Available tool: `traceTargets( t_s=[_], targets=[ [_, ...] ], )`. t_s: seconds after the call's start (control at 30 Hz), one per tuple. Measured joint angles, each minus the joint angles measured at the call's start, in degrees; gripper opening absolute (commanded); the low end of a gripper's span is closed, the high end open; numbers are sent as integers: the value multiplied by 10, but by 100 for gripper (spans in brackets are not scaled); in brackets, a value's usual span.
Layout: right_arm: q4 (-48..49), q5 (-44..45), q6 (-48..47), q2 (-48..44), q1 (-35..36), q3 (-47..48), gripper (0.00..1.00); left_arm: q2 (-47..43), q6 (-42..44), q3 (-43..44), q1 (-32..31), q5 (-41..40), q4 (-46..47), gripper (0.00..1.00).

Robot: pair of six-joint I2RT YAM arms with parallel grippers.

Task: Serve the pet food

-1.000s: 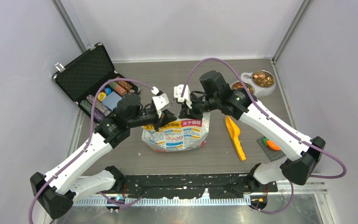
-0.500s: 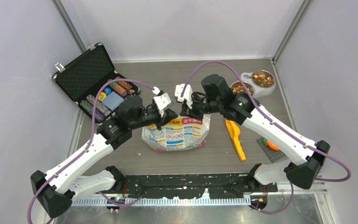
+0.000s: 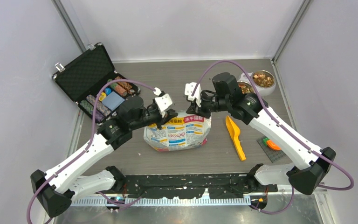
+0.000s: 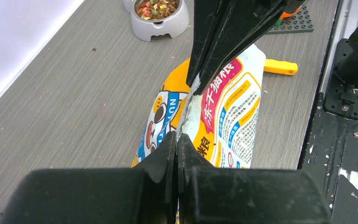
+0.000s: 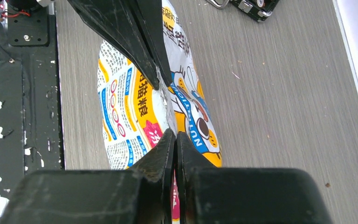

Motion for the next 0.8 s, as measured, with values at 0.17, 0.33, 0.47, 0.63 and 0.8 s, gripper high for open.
traceTargets(
  t_s=[0.17, 0.33, 0.47, 0.63, 0.8],
  targets=[
    [-14, -6, -18, -5, -23, 0, 5, 0, 6, 2, 0, -7, -4, 0],
    [-47, -13, -17, -18, -74, 0, 5, 0, 7, 2, 0, -15, -1, 0],
    [-80, -1, -16, -33, -111, 2, 5, -1, 7, 2, 0, -21, -2, 0],
    [-114, 34, -13, -56, -139, 2, 5, -6, 9, 2, 1, -29, -9, 0],
    [-176, 245, -23, -75, -221, 3, 5, -40, 16, 1, 28, -65, -68, 0]
  ],
)
